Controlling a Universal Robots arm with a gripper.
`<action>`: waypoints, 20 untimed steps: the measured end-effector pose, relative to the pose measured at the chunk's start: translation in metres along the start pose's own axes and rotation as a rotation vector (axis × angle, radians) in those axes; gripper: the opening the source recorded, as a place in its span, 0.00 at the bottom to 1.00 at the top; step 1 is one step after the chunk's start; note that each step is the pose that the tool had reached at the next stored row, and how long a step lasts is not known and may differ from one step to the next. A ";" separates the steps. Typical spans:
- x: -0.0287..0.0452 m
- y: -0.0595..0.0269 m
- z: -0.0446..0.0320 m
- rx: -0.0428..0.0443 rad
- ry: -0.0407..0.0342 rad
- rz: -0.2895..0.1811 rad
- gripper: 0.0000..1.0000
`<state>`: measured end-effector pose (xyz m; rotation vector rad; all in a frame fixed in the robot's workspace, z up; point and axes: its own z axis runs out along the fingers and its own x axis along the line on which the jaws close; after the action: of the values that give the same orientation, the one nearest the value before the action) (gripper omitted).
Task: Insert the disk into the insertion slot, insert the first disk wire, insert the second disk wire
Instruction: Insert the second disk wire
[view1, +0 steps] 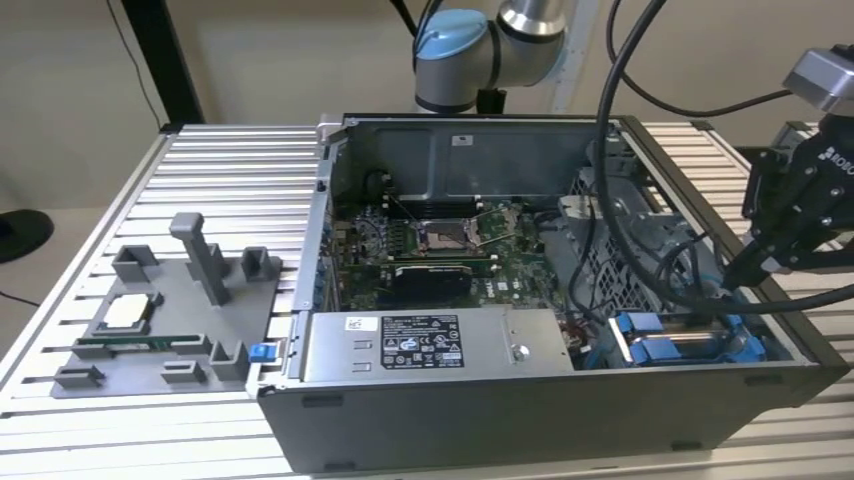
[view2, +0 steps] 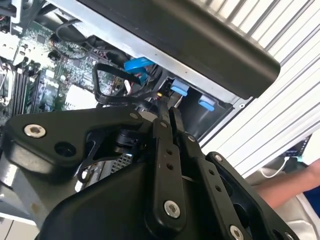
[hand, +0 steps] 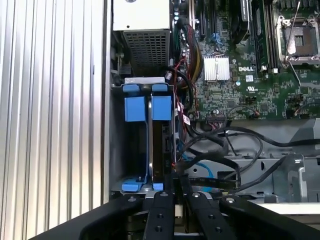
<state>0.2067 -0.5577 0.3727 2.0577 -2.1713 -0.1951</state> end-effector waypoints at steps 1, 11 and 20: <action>0.0001 0.0020 -0.0006 0.0000 0.0001 0.000 0.00; 0.0014 0.0248 -0.0003 0.0001 0.0000 0.000 0.00; 0.0033 0.0475 0.0040 0.0138 0.0001 -0.005 0.00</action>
<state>0.1592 -0.5584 0.3780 2.0707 -2.1736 -0.1811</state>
